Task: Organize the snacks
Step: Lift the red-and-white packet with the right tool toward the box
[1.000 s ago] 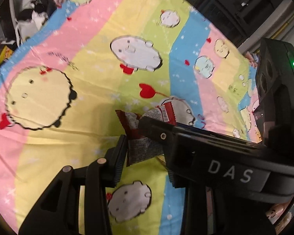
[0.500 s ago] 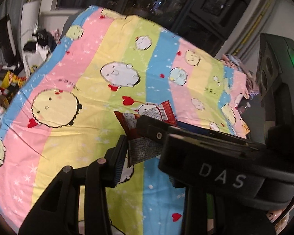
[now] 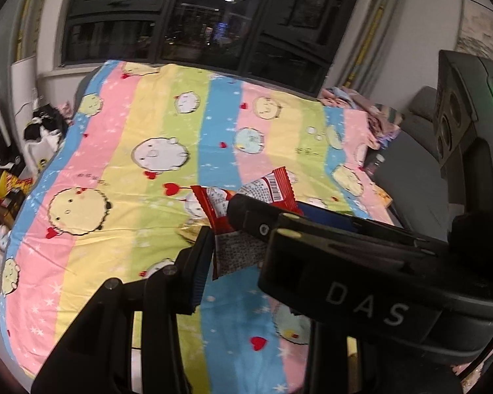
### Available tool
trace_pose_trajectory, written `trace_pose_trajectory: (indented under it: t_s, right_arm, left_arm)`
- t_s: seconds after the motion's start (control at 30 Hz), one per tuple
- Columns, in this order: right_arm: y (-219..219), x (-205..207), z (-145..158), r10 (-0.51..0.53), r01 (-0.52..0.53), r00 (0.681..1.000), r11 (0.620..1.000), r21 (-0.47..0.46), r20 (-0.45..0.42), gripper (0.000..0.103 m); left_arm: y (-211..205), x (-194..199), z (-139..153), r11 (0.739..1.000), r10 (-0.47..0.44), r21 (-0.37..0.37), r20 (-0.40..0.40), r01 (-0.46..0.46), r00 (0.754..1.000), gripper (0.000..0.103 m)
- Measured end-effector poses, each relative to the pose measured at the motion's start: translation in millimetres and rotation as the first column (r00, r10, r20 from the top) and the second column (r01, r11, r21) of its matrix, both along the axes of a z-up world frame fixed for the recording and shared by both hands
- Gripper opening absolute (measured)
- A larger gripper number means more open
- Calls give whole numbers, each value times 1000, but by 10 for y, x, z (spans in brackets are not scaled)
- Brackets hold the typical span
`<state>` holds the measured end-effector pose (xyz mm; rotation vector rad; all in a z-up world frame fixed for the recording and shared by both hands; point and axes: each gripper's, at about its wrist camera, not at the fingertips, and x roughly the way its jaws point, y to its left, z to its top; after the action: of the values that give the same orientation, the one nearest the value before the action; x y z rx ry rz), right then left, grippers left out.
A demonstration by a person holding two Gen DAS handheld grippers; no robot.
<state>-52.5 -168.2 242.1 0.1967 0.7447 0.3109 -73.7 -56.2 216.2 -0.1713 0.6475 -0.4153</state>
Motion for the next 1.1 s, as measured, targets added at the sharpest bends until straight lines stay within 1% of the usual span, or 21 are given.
trace_pose_trajectory:
  t_s: [0.2,0.43,0.73,1.1]
  right_arm:
    - [-383,-228,-8,-85,84,996,996,25,26,59]
    - [-826,-363,-112,-186,184,982,982,50,21,59]
    - [-1345,-387,-322,-294,293,956,952,87,-9,59]
    - [-1856,-235,-496,-372,370,928,918,141,-11,59]
  left_arm:
    - [-349,-138,31,996,-83,29,27,83,996,36]
    - [-794,-155,-64,982,-181,49,18,180,983,36]
    - [-1327,-21,-220,956,-282,82,-12,282,959,36]
    - [-1830,272,-376,932,-342,109,-46,345,939,36]
